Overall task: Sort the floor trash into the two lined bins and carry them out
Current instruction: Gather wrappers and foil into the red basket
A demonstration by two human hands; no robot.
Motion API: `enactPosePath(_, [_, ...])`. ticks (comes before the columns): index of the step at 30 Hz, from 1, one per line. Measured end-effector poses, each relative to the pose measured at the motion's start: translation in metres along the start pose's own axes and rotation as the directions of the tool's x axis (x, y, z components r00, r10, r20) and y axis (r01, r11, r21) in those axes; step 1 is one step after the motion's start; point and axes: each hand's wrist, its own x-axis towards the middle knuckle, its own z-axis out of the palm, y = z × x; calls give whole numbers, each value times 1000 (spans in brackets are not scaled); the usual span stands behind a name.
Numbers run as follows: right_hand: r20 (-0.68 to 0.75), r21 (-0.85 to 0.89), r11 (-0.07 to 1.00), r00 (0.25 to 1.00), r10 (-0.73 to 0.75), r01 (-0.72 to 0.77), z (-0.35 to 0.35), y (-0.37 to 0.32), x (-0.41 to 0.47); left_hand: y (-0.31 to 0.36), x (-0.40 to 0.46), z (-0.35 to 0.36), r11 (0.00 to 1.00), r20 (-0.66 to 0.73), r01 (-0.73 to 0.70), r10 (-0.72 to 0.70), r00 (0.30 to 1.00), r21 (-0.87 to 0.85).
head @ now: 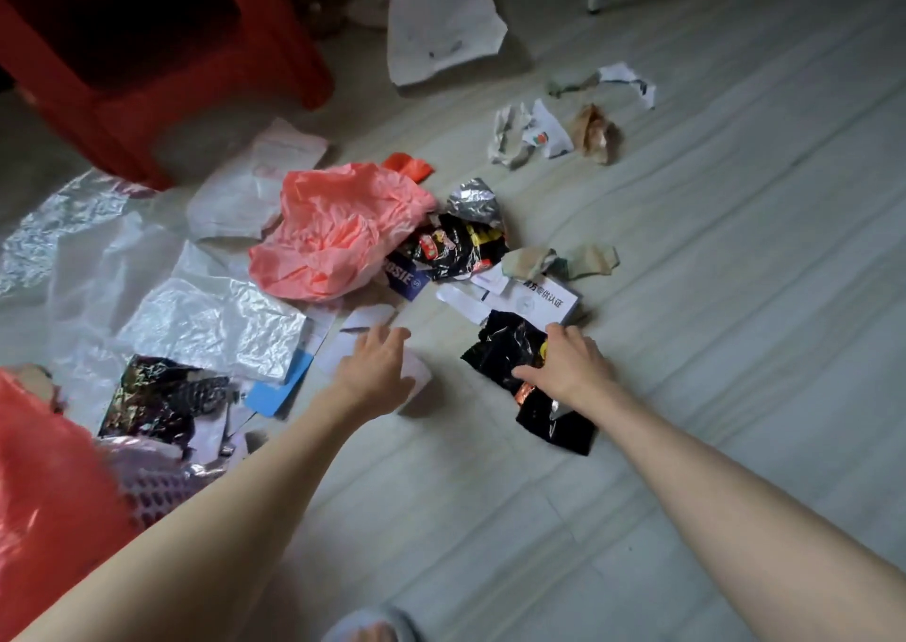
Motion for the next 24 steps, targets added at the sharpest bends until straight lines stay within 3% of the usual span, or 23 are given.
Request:
enactPosePath(5, [24,-86,996,999,-35,37,34,12,-3,-7,-2,34,998,-32,59,-60,998,-33])
enactPosePath(8, [43,-83,992,995,-94,97,28,17,0,-8,-5,41,994,-54,68,-73,996,-89])
enactPosePath(14, [165,-249,955,978,-126,165,12,17,8,-1,-8,39,994,-6,63,-64,998,-94])
enactPosePath(20, [74,-307,949,996,-49,69,37,17,-1,0,-5,33,990,-6,86,-87,996,-108])
enactPosePath(24, [84,-342,935,994,-64,89,42,19,0,-1,-6,36,992,-33,72,-75,997,-101])
